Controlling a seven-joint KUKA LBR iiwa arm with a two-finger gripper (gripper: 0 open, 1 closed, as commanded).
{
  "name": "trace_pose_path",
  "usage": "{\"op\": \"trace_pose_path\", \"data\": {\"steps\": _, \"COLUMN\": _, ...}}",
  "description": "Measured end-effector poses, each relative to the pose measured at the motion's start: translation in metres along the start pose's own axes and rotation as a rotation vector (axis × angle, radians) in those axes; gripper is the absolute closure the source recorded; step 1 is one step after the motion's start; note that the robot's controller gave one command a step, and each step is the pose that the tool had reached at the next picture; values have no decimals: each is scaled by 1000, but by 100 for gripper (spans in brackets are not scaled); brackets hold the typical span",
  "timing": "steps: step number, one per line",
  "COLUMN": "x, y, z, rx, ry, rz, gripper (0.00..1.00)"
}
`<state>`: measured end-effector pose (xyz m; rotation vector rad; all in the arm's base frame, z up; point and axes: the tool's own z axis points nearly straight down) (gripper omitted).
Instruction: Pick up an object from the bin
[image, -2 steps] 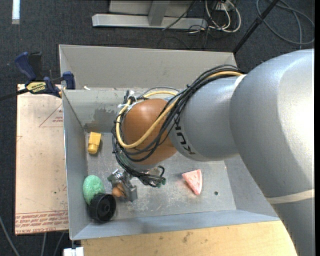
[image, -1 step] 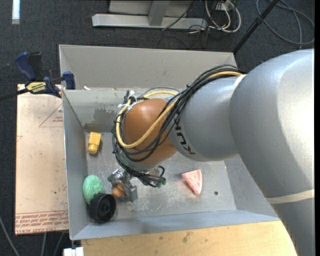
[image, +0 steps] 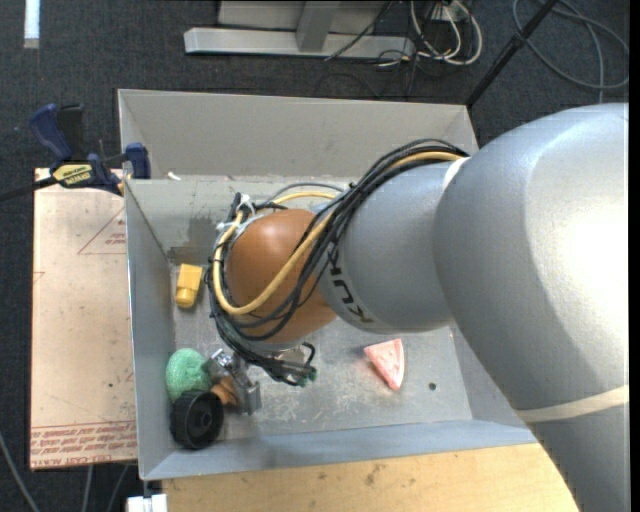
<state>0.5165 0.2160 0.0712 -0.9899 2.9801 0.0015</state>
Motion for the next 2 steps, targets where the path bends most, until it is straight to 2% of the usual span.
{"op": "trace_pose_path", "data": {"steps": 1, "x": -5, "y": 6, "z": 1, "rx": -1, "ry": 0, "rz": -7, "gripper": 100}}
{"op": "trace_pose_path", "data": {"steps": 2, "x": 12, "y": 27, "z": 0, "rx": 7, "ry": 2, "rz": -29, "gripper": 0}}
